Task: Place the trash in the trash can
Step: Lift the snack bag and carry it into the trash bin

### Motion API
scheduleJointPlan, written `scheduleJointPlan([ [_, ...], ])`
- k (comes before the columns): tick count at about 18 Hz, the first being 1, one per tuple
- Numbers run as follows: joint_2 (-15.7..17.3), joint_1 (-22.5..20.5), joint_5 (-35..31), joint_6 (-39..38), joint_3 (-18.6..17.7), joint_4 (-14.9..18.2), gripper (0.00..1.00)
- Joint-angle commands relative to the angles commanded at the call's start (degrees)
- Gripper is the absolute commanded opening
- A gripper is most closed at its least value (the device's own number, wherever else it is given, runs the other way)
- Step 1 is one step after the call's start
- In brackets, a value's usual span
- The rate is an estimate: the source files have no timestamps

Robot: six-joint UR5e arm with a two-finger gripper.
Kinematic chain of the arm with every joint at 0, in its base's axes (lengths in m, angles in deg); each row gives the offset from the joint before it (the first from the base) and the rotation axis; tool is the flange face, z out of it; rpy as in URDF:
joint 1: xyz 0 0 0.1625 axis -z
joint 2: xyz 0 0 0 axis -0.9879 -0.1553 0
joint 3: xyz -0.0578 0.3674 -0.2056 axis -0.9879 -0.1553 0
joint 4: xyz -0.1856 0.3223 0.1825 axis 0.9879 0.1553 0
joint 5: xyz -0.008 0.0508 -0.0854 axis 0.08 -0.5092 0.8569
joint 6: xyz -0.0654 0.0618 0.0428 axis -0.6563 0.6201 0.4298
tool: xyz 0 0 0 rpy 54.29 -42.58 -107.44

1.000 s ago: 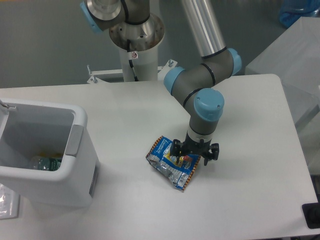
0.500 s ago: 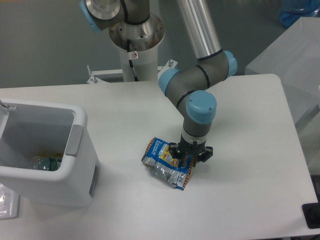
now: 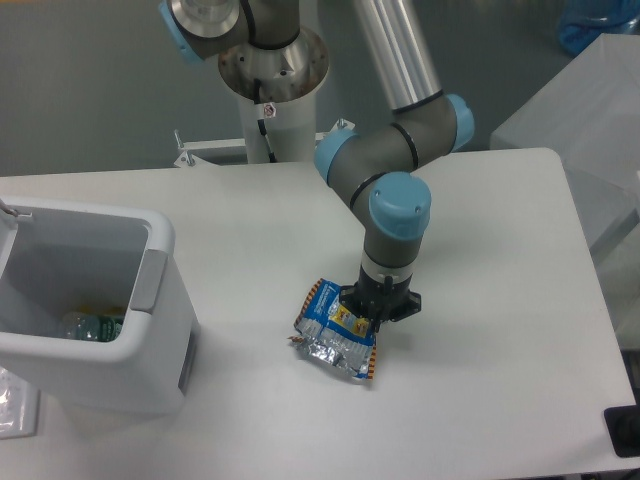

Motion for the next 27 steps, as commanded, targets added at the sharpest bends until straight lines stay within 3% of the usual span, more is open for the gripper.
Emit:
scheduleJointPlan([
  [3, 3.3, -1.8, 4.0, -5.0, 2.6, 0.0, 0.00],
  [8, 3.8, -2.7, 11.4, -23.4, 12.6, 0.0, 0.00],
  [11, 5.4, -2.2, 14.8, -30.7, 15.7, -0.1, 0.00],
  [15, 6.7, -2.1, 24.8, -39.2, 20.8, 0.0, 0.00],
  [19, 12.2, 0.3, 29.8, -38.7, 19.4, 0.0, 0.00],
  [24, 15.3, 5.3, 29.9, -33.3, 20.9, -0.1, 0.00],
  [27, 19.8, 8.5, 29.6, -27.4, 17.0, 0.3, 0.01],
])
